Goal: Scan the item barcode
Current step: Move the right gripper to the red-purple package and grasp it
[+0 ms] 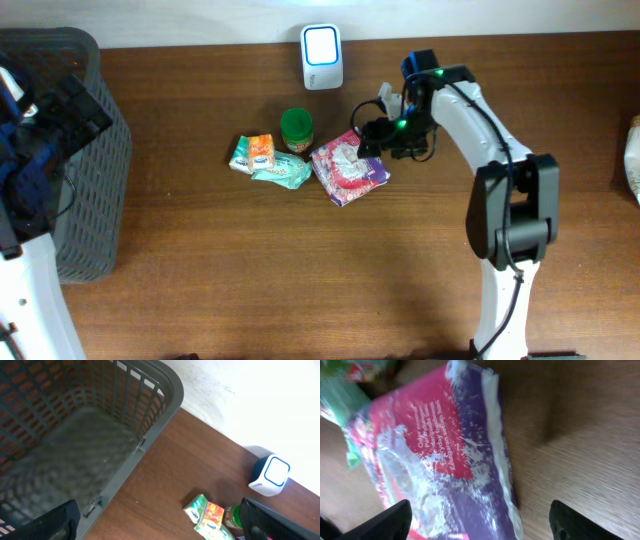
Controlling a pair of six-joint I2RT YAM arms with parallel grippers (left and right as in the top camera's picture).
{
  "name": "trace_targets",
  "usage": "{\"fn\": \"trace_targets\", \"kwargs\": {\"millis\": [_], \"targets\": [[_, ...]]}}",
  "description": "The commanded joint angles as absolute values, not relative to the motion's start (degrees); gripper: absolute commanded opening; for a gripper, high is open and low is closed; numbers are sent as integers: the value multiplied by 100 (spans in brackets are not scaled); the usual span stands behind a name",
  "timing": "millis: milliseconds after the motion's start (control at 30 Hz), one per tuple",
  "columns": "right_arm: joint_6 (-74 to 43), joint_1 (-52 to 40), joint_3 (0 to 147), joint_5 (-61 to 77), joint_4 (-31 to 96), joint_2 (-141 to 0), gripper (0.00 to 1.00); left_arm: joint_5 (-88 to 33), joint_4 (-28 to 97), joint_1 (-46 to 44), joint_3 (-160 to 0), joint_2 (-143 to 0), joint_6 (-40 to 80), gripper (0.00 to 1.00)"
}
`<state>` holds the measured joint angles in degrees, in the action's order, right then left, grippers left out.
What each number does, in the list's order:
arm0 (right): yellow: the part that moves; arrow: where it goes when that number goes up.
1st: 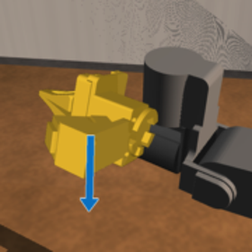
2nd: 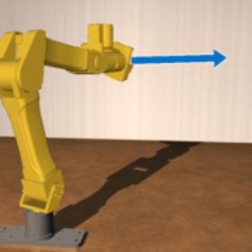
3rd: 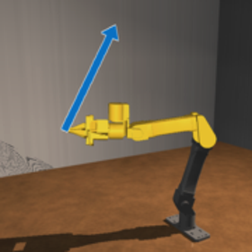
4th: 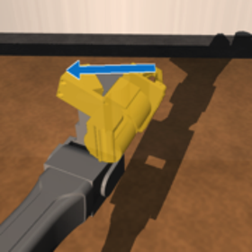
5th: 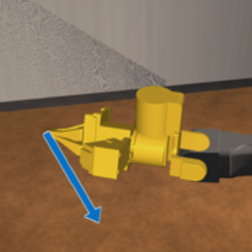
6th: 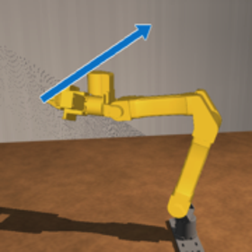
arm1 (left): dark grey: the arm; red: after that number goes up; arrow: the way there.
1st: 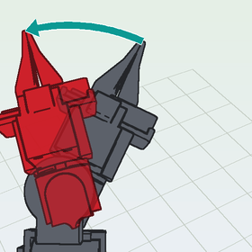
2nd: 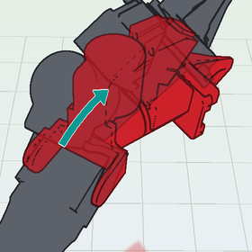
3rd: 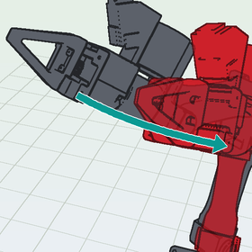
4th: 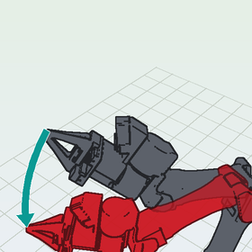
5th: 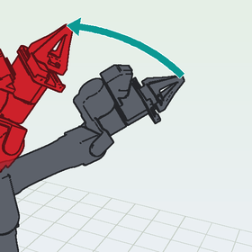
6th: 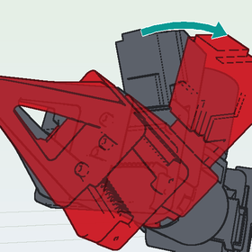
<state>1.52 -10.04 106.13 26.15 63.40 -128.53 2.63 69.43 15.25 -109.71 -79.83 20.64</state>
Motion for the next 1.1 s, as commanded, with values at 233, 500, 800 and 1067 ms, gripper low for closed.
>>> {"fn": "trace_targets", "kwargs": {"millis": [233, 500, 800, 1067], "targets": [[209, -1162, 10184, 2628, 6020, -13087, 19, 329, 6932, 1562, -10978, -7977, 2097, 99], [-867, -1087, 11587, 246, 7094, -12737, 4, 329, 6932, 1562, -10978, -7977, 2097, 99], [-2502, -1227, 11203, -3511, 8058, -12787, 4, 329, 6932, 1562, -10978, -7977, 2097, 99], [-2488, -2440, 11384, -1844, 7736, -12785, 43, 329, 6932, 1562, -10978, -7977, 2097, 99]]}}
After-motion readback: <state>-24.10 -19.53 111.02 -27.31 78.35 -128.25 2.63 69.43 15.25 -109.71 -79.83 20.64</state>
